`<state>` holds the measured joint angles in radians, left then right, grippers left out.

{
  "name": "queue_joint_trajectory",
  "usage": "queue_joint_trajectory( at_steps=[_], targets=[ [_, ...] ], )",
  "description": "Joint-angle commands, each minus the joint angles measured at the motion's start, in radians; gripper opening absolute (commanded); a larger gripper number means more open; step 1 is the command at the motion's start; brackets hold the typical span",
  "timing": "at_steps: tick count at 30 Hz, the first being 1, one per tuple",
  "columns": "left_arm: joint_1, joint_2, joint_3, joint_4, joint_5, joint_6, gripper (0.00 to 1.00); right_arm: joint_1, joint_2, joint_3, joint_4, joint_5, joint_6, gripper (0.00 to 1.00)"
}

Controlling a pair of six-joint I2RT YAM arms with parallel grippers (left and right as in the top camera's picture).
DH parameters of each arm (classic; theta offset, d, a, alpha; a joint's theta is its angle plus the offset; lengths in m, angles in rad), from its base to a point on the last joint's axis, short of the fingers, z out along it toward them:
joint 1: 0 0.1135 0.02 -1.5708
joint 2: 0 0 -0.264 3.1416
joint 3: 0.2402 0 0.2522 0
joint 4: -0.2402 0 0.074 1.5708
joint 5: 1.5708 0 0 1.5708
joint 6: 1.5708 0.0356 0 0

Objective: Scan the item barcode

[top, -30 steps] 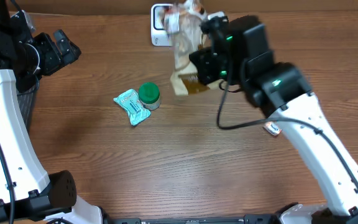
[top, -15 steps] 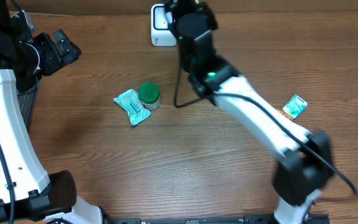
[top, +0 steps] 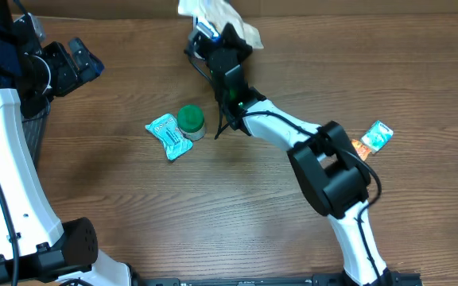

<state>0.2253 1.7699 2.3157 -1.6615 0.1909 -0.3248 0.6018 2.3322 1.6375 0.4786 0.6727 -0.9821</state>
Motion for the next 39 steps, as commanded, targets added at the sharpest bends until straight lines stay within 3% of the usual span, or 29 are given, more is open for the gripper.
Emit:
queue_joint_trajectory(
  at_steps=[1,24,34,39],
  targets=[
    [0.003,0.009,0.003,-0.003,0.009,0.015,1.00,-0.011,0.037,0.013,0.024,0.014,-0.022,0.04],
    [0.003,0.009,0.003,-0.003,0.009,0.015,1.00,-0.061,0.067,0.013,0.061,-0.046,-0.074,0.04],
    [0.003,0.009,0.003,-0.003,0.009,0.014,1.00,-0.032,0.044,0.013,0.227,-0.024,-0.073,0.04],
    [0.003,0.009,0.003,-0.003,0.009,0.014,1.00,-0.025,-0.058,0.013,0.207,0.037,0.045,0.04]
  ],
)
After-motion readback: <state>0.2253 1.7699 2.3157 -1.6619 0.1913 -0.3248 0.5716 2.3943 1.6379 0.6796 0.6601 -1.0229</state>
